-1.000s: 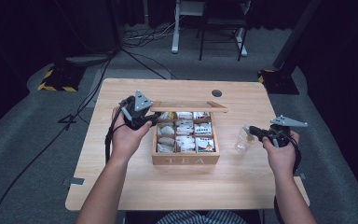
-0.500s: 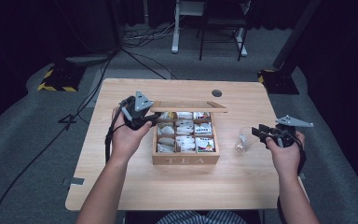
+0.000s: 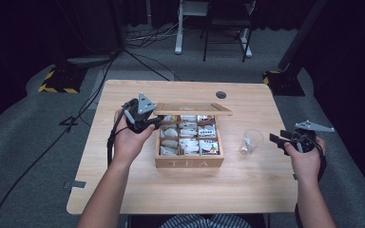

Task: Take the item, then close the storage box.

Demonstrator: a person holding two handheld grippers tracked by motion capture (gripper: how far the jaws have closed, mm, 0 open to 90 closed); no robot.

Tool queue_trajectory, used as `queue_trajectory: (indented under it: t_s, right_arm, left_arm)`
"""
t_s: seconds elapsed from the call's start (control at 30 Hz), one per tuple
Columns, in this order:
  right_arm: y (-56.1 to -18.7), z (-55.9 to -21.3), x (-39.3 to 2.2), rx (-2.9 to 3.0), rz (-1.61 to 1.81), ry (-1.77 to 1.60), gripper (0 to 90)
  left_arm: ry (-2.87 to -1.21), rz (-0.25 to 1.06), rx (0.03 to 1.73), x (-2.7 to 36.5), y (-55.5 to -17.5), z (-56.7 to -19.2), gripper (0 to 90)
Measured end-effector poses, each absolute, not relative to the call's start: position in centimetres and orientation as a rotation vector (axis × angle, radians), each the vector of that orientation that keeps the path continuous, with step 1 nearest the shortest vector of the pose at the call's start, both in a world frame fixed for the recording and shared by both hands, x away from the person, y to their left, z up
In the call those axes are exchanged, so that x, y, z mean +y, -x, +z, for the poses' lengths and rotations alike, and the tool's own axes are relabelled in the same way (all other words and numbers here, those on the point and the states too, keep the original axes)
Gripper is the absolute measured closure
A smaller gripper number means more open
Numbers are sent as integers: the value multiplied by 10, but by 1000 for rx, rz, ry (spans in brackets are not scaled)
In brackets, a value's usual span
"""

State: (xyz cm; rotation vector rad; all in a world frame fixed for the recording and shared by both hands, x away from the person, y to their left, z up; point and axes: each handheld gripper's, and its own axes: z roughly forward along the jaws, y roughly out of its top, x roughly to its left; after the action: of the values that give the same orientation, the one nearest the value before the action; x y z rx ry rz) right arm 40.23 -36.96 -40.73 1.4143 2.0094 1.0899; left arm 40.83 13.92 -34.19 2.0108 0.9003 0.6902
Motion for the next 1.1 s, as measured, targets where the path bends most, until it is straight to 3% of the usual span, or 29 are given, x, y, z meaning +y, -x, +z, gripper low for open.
queue_trajectory:
  t_s: [0.63, 1.1]
  right_arm:
    - [-405, -460, -388, 2061, 1029, -1498, 415]
    - [-412, -469, -385, 2084, 1004, -1482, 407]
  left_arm:
    - [-2036, 703, 903, 138, -403, -346, 549]
    - [-2075, 710, 915, 136, -389, -354, 549]
